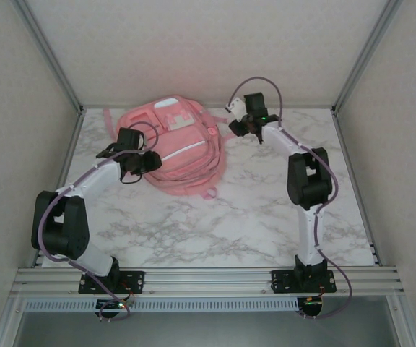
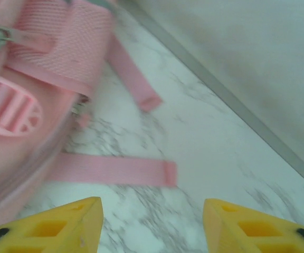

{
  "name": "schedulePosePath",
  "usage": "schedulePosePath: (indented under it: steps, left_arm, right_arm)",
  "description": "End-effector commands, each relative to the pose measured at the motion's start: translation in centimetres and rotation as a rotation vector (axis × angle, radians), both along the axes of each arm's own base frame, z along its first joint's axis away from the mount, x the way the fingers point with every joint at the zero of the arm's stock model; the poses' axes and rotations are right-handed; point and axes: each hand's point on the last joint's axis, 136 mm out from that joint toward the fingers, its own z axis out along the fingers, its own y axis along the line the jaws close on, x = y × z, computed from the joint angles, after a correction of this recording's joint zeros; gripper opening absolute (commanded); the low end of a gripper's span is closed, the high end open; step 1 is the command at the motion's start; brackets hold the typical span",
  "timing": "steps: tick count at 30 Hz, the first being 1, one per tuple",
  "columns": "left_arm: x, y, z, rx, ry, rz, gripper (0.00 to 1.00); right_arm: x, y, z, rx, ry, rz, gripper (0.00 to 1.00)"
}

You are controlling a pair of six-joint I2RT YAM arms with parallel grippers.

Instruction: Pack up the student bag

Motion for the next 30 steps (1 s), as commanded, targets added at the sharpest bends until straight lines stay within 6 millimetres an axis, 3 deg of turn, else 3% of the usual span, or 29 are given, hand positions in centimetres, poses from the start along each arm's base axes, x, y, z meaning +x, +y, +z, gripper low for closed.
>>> schedulePosePath:
  steps: [1, 6, 9, 12, 13, 16, 18, 20, 23, 25, 30]
  left_arm:
    - [-1.1, 1.7, 1.8, 0.046, -0.020, 0.051, 0.61]
    - [-1.2, 5.4, 3.9, 0.185, -0.140, 0.184, 0.89]
    - [-1.7, 8.8, 5.0, 0.330, -0.211, 0.293, 0.95]
    - [-2.5, 12.3, 5.8, 0.484, -0.270, 0.405, 0.97]
    - [-2.7, 13.3, 6.3, 0.526, -0.291, 0.443, 0.98]
    - [-3.4, 15.8, 6.8, 0.625, -0.353, 0.535, 0.98]
    - [-3.7, 16.7, 6.4, 0.682, -0.384, 0.566, 0.98]
    - [-3.7, 17.5, 5.8, 0.725, -0.402, 0.581, 0.98]
    - [-3.6, 18.2, 4.4, 0.762, -0.405, 0.585, 1.00]
    - [-3.4, 18.3, 3.5, 0.751, -0.439, 0.581, 1.00]
    - [-2.3, 18.1, 1.3, 0.690, -0.498, 0.520, 1.00]
  right_arm:
    - [-2.4, -1.4, 3.7, 0.052, -0.066, -0.105, 0.55]
    - [-8.1, -6.8, 2.2, 0.043, -0.058, -0.302, 0.56]
    - [-11.9, -10.3, -0.2, 0.051, -0.029, -0.428, 0.57]
    - [-14.8, -12.9, -1.1, 0.096, -0.048, -0.525, 0.59]
    - [-15.6, -13.6, -1.6, 0.109, -0.058, -0.547, 0.69]
    - [-16.6, -14.9, -2.8, 0.141, -0.104, -0.568, 0.82]
    - [-16.5, -15.6, -3.3, 0.176, -0.138, -0.583, 0.83]
    - [-16.2, -16.4, -4.0, 0.237, -0.177, -0.612, 0.98]
    - [-15.3, -16.9, -3.5, 0.296, -0.233, -0.614, 0.99]
    - [-15.1, -17.4, -4.3, 0.318, -0.207, -0.627, 0.99]
    - [-16.6, -18.9, -4.9, 0.439, -0.252, -0.649, 0.99]
